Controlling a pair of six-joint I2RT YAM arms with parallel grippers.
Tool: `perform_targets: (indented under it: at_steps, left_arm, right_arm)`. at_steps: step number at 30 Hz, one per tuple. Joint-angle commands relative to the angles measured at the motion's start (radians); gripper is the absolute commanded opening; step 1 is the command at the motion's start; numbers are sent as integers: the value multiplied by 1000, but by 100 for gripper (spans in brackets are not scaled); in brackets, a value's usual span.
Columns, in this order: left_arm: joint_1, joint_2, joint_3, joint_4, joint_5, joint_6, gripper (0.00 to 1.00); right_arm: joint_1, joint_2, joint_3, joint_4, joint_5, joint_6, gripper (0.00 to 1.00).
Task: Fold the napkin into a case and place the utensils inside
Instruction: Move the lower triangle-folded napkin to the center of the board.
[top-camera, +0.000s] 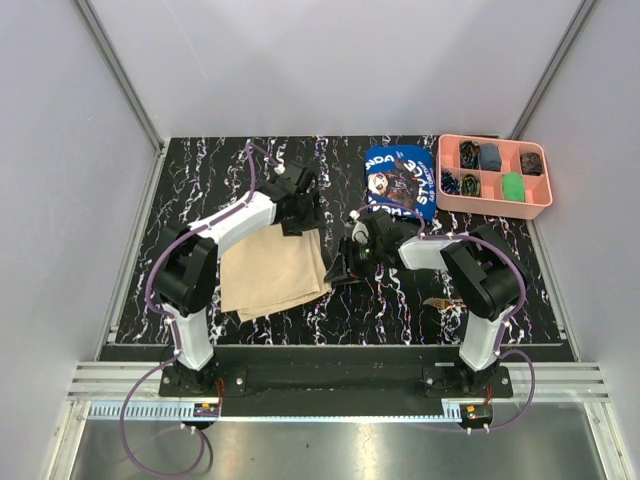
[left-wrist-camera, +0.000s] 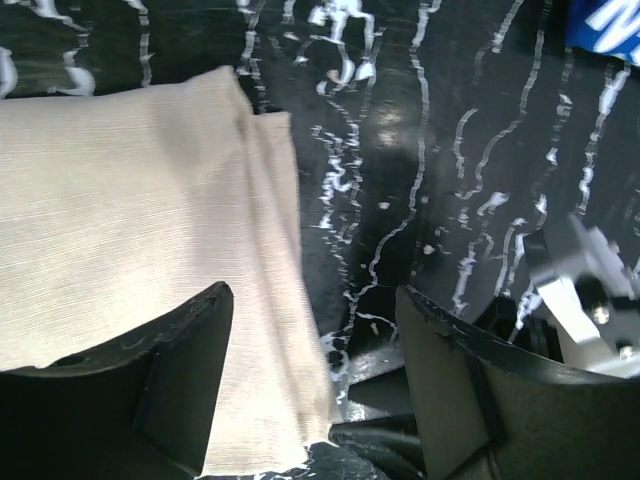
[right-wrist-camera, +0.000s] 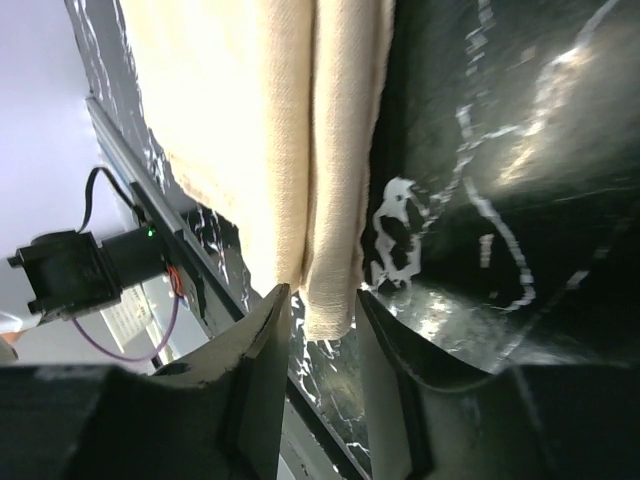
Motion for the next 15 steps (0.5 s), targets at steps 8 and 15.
perform_targets:
  at_steps: [8, 15]
  left_arm:
    - [-28, -289, -267, 1, -50, 0, 65]
    - [-195, -421, -415, -28, -155, -8, 68]
  right_arm:
    - [122, 1, -94, 234, -102, 172, 7]
    - [-2, -74, -154, 242, -113, 222, 44]
